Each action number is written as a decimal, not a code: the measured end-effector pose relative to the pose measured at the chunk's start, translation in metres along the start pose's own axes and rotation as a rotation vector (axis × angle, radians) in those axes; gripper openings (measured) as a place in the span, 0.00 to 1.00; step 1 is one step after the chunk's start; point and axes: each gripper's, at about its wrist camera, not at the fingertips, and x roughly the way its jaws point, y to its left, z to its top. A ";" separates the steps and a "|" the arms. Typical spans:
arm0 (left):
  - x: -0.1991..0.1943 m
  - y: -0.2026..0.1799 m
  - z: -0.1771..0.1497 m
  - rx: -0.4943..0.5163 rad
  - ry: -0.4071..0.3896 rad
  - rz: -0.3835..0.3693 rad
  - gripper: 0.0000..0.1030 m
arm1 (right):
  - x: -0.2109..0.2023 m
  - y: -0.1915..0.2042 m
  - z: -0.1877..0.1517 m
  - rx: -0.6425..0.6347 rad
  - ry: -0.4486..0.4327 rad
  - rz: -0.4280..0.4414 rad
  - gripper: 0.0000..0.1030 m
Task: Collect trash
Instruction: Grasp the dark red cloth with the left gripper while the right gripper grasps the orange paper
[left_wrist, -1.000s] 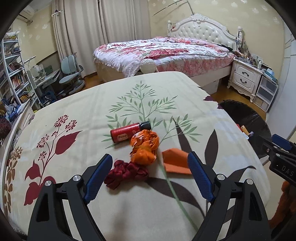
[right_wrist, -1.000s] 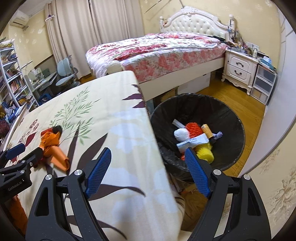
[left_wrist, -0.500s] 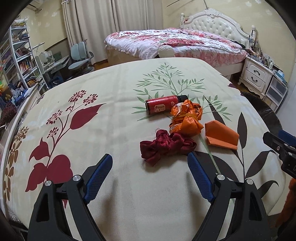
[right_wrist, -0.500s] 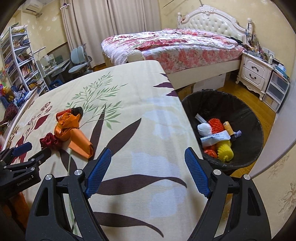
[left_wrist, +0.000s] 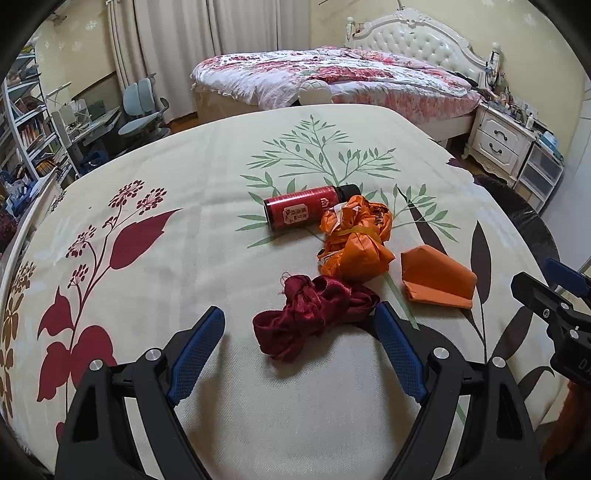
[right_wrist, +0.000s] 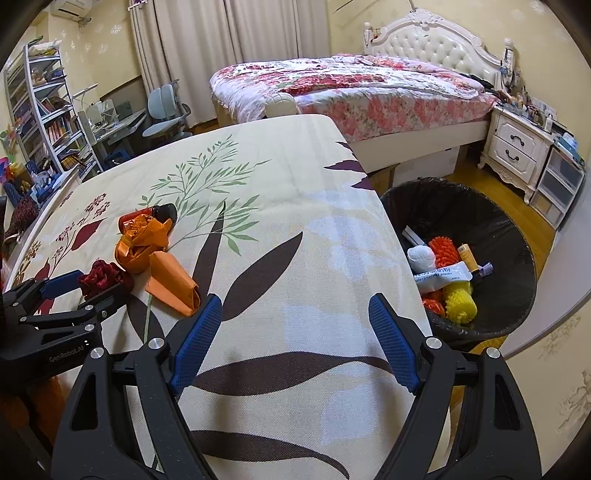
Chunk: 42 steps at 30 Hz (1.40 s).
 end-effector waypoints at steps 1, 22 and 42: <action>-0.001 0.000 0.000 0.001 -0.001 -0.004 0.78 | 0.000 0.000 0.000 -0.001 0.001 0.000 0.77; -0.005 0.024 -0.008 0.017 -0.010 0.000 0.31 | 0.011 0.043 0.002 -0.095 0.026 0.052 0.77; -0.001 0.054 -0.004 -0.040 -0.019 -0.002 0.45 | 0.036 0.086 0.011 -0.228 0.070 0.070 0.35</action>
